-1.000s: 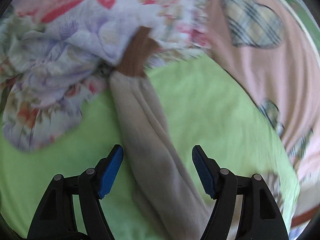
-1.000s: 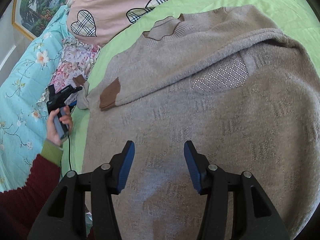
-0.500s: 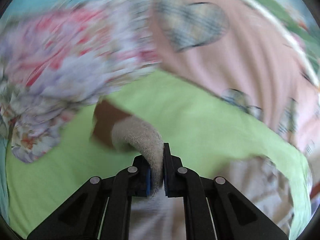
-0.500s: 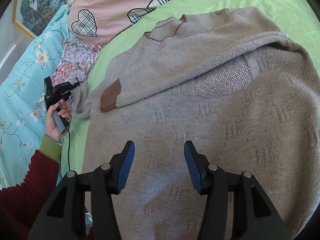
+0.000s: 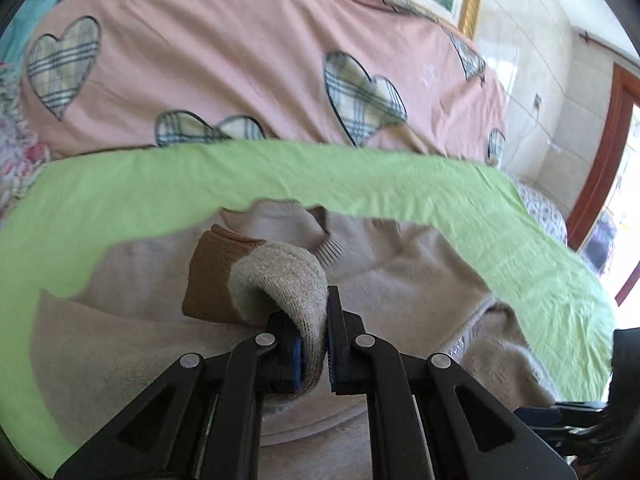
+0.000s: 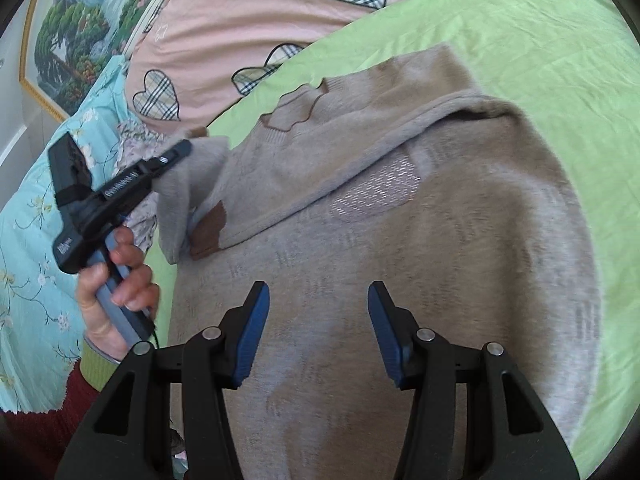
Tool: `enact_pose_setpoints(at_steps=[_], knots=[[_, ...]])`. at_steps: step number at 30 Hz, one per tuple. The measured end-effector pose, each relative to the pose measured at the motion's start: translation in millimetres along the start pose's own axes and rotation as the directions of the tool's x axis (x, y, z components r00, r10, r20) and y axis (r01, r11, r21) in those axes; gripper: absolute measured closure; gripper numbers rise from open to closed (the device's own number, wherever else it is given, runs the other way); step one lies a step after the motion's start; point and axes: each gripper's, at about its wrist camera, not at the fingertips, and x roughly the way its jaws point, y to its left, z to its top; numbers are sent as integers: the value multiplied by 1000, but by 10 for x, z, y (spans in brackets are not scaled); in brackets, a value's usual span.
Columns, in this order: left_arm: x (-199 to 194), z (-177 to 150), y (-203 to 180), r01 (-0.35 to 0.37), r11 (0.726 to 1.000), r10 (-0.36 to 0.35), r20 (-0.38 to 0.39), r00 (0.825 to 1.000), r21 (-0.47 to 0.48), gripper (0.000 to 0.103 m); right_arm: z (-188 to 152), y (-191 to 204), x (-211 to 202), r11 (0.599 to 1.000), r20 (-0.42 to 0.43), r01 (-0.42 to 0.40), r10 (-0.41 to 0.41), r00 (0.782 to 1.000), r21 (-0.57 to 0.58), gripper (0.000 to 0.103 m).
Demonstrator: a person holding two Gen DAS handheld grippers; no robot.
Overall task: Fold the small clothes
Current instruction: 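Fold the sleeve across the sweater toward the collar and open the left tool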
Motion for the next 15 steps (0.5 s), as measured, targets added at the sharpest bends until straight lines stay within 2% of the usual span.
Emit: enact_pose_setpoints(at_steps=[5, 8, 10, 12, 13, 15], knots=[[427, -219, -239, -46, 998, 50, -74, 996, 48, 94, -2, -155, -117, 999, 20, 7, -8, 1000, 35, 50], [542, -335, -272, -37, 998, 44, -122, 992, 54, 85, 6, -169, -130, 999, 26, 10, -11, 1000, 45, 50], [556, -391, -251, -17, 999, 24, -148, 989, 44, 60, 28, -156, -129, 999, 30, 12, -13, 999, 41, 50], [448, -477, -222, -10, 1000, 12, -136, 991, 16, 45, 52, -137, -135, 999, 36, 15, -16, 999, 32, 50], [356, -546, -195, -8, 1000, 8, -129, 992, -5, 39, 73, -126, -136, 999, 42, 15, -17, 999, 29, 50], [187, -651, -138, 1, 999, -5, -120, 993, -36, 39, 109, -111, -123, 1000, 48, 16, -17, 999, 25, 50]])
